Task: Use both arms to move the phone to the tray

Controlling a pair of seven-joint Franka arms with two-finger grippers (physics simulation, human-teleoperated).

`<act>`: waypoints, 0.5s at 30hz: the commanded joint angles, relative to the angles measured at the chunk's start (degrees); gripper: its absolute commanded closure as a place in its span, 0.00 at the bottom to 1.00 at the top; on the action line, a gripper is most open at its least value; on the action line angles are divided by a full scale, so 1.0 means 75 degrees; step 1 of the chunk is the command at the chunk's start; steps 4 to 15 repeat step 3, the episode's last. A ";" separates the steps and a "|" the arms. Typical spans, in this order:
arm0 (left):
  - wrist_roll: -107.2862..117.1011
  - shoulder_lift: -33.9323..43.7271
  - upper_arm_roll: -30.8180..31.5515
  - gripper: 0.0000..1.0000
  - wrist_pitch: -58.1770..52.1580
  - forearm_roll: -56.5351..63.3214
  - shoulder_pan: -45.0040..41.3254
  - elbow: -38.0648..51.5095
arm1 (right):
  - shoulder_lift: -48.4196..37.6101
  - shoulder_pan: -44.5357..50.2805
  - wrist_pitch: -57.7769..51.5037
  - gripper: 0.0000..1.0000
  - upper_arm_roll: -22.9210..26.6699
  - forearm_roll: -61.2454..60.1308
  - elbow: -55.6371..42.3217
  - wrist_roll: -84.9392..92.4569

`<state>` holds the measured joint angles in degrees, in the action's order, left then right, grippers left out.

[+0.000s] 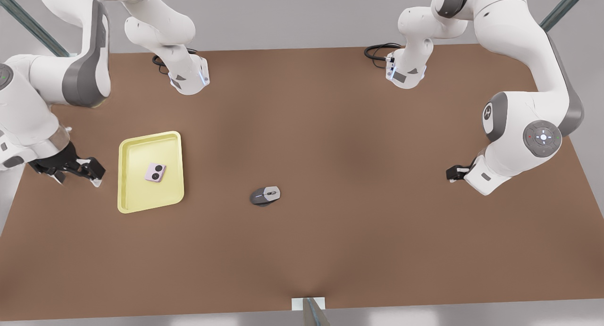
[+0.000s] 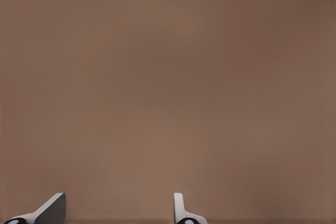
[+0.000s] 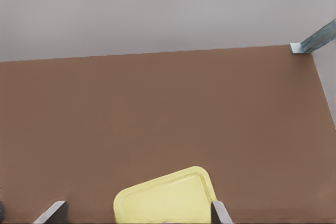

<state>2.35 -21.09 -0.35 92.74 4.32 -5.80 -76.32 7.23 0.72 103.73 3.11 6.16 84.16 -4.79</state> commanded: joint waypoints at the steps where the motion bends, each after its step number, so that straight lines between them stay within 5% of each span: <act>1: 0.0038 0.0000 0.0000 0.00 -0.0026 0.0010 0.0000 0.0004 | 0.0008 0.0151 -0.2158 0.00 0.0194 -0.0282 -0.0159 0.1787; 15: 0.0038 0.0000 0.0000 0.00 -0.0026 -0.0001 0.0000 0.0004 | 0.0020 0.0127 -0.2135 0.00 0.0194 -0.0270 -0.0171 0.1787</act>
